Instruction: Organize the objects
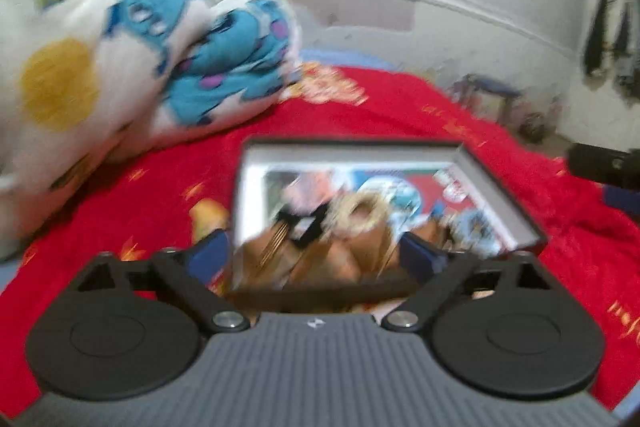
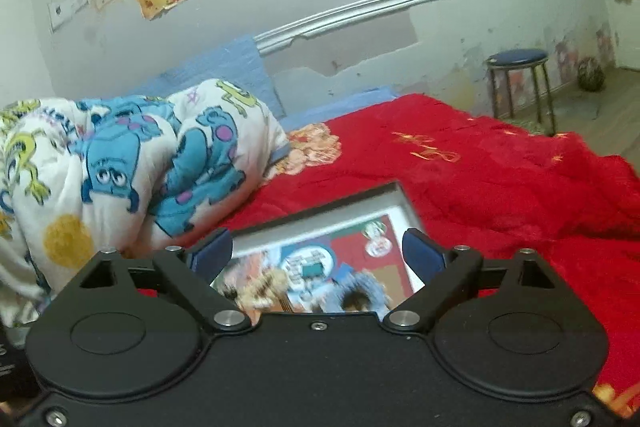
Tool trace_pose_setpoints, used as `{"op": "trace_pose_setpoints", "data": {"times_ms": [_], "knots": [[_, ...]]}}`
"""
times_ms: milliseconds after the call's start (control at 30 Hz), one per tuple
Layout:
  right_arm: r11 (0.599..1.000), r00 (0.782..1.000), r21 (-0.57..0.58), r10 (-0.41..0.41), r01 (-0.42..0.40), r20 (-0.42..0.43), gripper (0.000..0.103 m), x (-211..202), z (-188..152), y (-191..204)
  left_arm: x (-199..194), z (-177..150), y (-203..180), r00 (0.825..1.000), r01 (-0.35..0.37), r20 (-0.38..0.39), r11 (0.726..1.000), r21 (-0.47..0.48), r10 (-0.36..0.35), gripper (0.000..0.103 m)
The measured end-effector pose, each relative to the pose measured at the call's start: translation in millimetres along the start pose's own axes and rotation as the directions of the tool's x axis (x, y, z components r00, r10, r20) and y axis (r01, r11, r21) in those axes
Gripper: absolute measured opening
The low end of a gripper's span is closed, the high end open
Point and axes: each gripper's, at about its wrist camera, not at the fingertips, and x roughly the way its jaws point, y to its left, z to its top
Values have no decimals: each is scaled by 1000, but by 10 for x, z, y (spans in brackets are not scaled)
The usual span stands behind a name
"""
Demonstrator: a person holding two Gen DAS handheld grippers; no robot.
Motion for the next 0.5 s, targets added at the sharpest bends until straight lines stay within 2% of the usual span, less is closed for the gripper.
{"op": "trace_pose_setpoints", "data": {"times_ms": [67,133,267,367,500], "knots": [[998,999,-37,-44,43,-31,103,-115,-115,32,-103,-83,23,999,-33,7,999,-40,33,103],[994,995,-77,-83,78,-56,103,-176,-232,65,-189,-147,43,999,-12,40,997,-73,15,103],[978,977,-81,-197,191,-77,103,-107,-536,47,-105,-218,-28,999,39,7,999,-18,-39,103],[973,973,-149,-197,178,-124,103,-4,-622,77,-21,-323,-125,999,9,-36,999,48,-7,103],[957,969,-215,-222,194,-113,103,25,-728,107,67,-451,-160,996,3,-86,998,62,2,103]]}}
